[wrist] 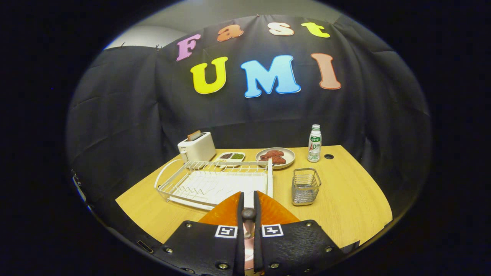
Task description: Take the plate from the dish rack, then take the spoon from the basket and place it into the plate.
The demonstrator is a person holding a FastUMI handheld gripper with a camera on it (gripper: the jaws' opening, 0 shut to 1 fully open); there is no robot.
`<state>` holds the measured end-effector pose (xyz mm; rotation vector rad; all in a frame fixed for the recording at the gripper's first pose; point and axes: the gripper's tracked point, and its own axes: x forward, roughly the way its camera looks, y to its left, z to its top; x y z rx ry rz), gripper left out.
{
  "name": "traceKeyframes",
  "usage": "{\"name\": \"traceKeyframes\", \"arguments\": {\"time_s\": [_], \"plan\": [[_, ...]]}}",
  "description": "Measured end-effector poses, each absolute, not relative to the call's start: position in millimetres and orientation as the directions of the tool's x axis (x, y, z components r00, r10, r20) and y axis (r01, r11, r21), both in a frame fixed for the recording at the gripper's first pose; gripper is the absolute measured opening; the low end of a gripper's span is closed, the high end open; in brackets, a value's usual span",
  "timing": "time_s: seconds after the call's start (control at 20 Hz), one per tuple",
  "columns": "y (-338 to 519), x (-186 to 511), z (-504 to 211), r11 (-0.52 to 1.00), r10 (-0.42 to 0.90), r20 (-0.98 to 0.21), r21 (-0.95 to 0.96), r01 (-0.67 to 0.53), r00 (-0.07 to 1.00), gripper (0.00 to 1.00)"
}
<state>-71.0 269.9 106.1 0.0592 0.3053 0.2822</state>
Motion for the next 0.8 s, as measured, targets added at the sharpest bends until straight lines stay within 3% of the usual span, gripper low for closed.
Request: {"name": "traceKeyframes", "arguments": {"time_s": [0.65, 0.8], "plan": [[338.0, -71.1, 52.9, 0.920, 0.391, -0.327, 0.156, -0.359, 0.860, 0.09], [326.2, -74.1, 48.1, 0.926, 0.376, -0.330, 0.157, -0.342, 0.866, 0.14]]}}
